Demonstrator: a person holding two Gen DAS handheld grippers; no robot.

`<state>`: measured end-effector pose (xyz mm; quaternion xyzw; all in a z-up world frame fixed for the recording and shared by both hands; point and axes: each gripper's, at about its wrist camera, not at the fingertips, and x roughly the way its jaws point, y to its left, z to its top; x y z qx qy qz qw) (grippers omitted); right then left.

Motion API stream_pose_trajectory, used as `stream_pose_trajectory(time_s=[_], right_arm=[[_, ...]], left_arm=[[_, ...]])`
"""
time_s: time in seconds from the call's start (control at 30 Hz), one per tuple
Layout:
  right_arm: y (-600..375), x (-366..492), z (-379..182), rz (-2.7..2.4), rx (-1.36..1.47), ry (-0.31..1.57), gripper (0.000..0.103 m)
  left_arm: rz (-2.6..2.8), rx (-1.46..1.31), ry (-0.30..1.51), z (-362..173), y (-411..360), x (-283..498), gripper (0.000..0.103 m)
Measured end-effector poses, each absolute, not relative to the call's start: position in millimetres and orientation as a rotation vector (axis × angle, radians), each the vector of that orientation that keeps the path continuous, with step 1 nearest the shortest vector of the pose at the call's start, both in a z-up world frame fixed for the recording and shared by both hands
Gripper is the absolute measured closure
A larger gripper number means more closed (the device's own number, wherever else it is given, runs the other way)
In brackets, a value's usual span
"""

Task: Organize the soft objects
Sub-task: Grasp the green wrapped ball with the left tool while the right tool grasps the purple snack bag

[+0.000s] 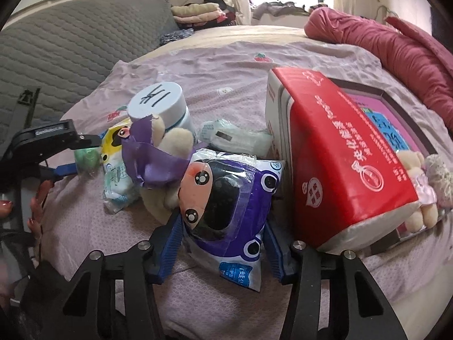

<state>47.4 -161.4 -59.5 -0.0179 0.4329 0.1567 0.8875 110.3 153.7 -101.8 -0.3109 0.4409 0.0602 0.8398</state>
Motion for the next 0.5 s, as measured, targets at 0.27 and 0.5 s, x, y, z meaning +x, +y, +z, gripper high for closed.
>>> stream_pose_trajectory(time_s=[0.27, 0.5], right_arm=[[-169.5, 45.6, -53.0, 0.331, -0.019, 0.890, 0.056], [-174.8, 36.9, -38.0, 0.341, -0.018, 0.842, 0.056]], left_arm=[[0.102, -0.710, 0.883, -101.7, 161.3, 101.2, 0.056], [0.088, -0.628, 0.838, -75.9, 147.9, 81.4, 0.056]])
